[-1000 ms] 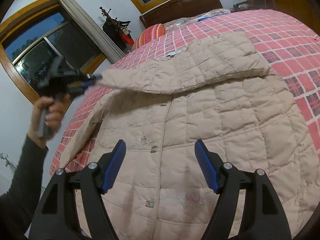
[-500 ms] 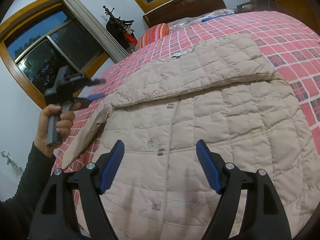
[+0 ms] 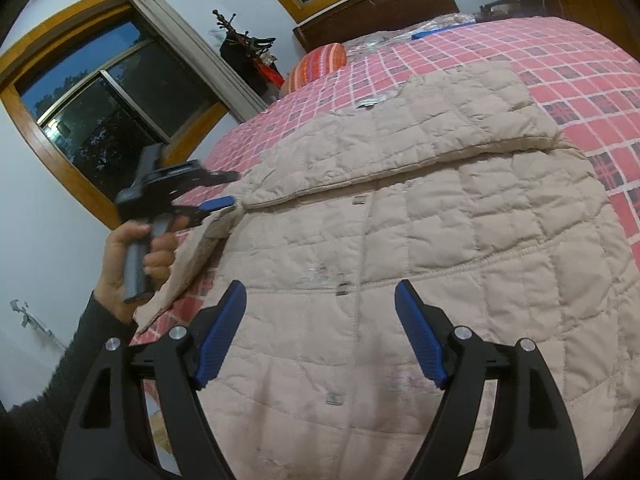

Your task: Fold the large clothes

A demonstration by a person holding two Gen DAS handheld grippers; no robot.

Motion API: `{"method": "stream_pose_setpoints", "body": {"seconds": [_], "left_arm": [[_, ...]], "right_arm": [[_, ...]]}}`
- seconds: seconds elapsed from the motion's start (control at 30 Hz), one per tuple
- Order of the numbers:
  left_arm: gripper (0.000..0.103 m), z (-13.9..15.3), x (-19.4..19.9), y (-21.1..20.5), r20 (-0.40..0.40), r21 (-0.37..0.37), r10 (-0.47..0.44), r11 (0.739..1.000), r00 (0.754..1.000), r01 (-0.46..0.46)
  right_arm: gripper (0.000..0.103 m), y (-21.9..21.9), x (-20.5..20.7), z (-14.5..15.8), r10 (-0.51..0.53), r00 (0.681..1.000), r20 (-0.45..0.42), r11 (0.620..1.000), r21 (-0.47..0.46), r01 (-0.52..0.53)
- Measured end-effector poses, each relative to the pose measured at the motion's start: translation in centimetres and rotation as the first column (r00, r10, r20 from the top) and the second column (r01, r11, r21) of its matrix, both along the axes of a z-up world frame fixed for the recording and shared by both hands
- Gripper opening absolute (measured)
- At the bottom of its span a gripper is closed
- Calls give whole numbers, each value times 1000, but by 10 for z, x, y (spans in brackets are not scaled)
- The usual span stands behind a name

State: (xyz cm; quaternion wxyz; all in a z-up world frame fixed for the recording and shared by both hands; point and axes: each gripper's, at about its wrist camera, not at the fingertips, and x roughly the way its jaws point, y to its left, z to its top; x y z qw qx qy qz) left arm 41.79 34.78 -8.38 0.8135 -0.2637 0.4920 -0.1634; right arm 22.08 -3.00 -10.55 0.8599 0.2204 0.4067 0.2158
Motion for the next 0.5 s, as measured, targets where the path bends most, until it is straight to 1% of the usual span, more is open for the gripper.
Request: {"method": "stream_pose_setpoints", "body": {"seconds": [0.03,0.07,0.1,0.17,0.2,0.23,0.27,0.33,0.37,0.43,0.5], "left_arm": [[64,5,-15,16,20,-24,24,999,999,-24],[71,9,-29,29,35,-37,56,998,998,-55],[75,11,-46,45,43,-46,92,995,995,-90],[76,7,-84,78,45,-83,172,982,984,-168],[77,1,-104,96,33,-109,215,972,976,-210],[77,-9,-130,119,7,-133,275,953,961,-272],[77,-16,-145,133,-11,-145,312,940,950,-310],[77,-33,-189,170,-56,-168,414,893,908,-418],[77,-39,-204,184,-72,-173,454,871,888,-460],[77,-52,-239,218,-104,-175,555,807,825,-564],[77,-63,-261,247,-133,-180,628,745,766,-642]], "right_arm": [[77,3,0,2,8,1000,2,1000,9,-8],[77,6,-1,3,16,1000,3,1000,15,-16],[77,10,-4,5,29,1000,6,999,24,-29],[77,18,-8,10,54,998,20,998,34,-54],[78,21,-8,11,63,998,23,997,37,-63],[78,27,-9,12,79,997,25,996,43,-80],[78,33,-9,13,95,995,25,994,44,-96],[78,46,-9,13,129,991,24,991,41,-130],[78,52,-9,14,147,989,26,988,39,-147],[78,61,-10,17,170,985,33,984,41,-171],[78,69,-12,19,188,981,40,981,43,-189]]}}
